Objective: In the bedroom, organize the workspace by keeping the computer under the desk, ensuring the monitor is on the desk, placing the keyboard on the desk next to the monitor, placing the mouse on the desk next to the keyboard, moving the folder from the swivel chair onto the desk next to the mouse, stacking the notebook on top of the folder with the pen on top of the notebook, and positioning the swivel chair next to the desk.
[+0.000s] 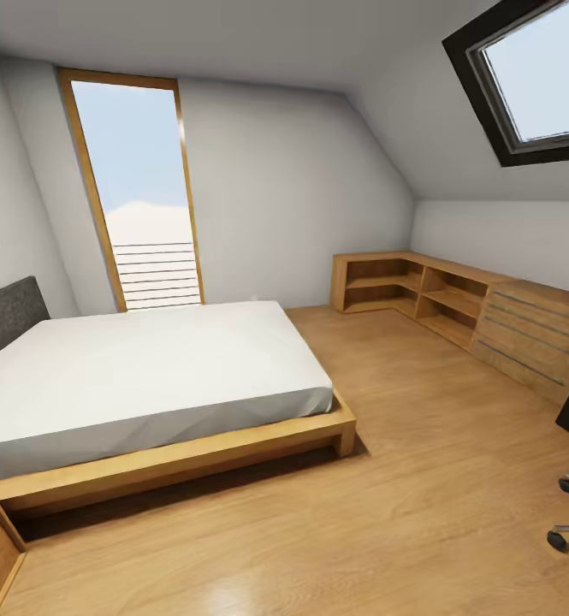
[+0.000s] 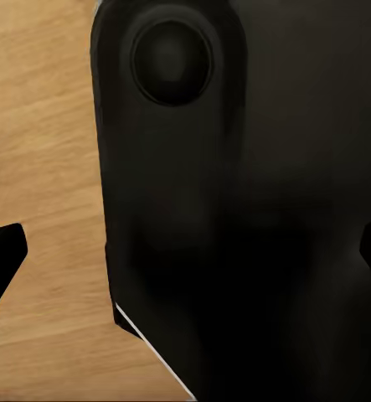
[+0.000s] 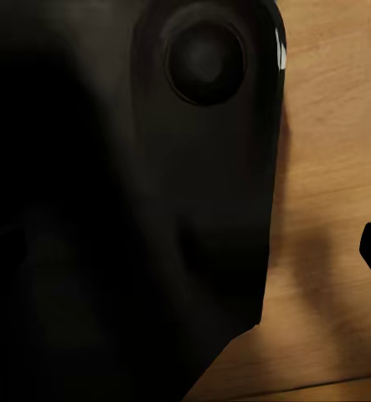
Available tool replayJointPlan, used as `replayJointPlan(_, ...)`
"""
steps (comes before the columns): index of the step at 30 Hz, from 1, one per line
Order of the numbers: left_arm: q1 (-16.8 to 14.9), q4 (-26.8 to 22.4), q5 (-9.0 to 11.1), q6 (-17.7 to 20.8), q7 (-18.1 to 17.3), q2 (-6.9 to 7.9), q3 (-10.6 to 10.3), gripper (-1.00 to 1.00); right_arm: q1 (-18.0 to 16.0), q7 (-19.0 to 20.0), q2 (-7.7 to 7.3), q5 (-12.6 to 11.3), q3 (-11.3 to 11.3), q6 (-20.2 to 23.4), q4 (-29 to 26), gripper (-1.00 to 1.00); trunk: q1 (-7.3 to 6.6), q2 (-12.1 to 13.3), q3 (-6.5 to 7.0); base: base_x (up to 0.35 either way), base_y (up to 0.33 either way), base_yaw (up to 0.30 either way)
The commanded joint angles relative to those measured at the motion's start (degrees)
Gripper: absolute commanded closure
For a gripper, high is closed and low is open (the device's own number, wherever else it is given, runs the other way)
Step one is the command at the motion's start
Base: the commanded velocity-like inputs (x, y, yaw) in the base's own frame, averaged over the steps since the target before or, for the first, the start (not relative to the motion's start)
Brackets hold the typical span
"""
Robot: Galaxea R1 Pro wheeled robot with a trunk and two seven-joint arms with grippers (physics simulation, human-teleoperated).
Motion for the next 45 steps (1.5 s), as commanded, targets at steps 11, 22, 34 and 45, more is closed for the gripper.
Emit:
replayJointPlan(11, -0.01, -1.22, -0.18, -0.08, -0.17, -2.86, -0.18, -1.00, -0.27, 0.26, 0.93, -0.33, -0.33, 0.00, 0.37, -1.00, -2.19, 4.00, 1.77, 0.000, 0.000, 0.000)
replayJointPlan(22, -0.01, -1.26, -0.17, 0.08, -0.18, -2.90, -0.17, -1.00, -0.26, 0.28, 0.88, -0.43, -0.43, -1.06, 0.43, -1.00, -4.61, 8.41, 3.74, 0.000, 0.000, 0.000)
replayJointPlan(34, -0.01, -1.24, -0.17, 0.09, -0.18, -2.90, -0.17, -1.00, -0.27, 0.27, 0.88, -0.44, -0.47, -1.14, 0.43, -1.00, -7.24, 13.22, 5.90, 0.000, 0.000, 0.000)
replayJointPlan(45, -0.01, -1.23, -0.17, 0.09, -0.18, -2.90, -0.17, -1.00, -0.25, 0.30, 0.88, -0.44, -0.44, -1.14, 0.44, -1.00, -9.66, 17.63, 7.87, 0.000, 0.000, 0.000)
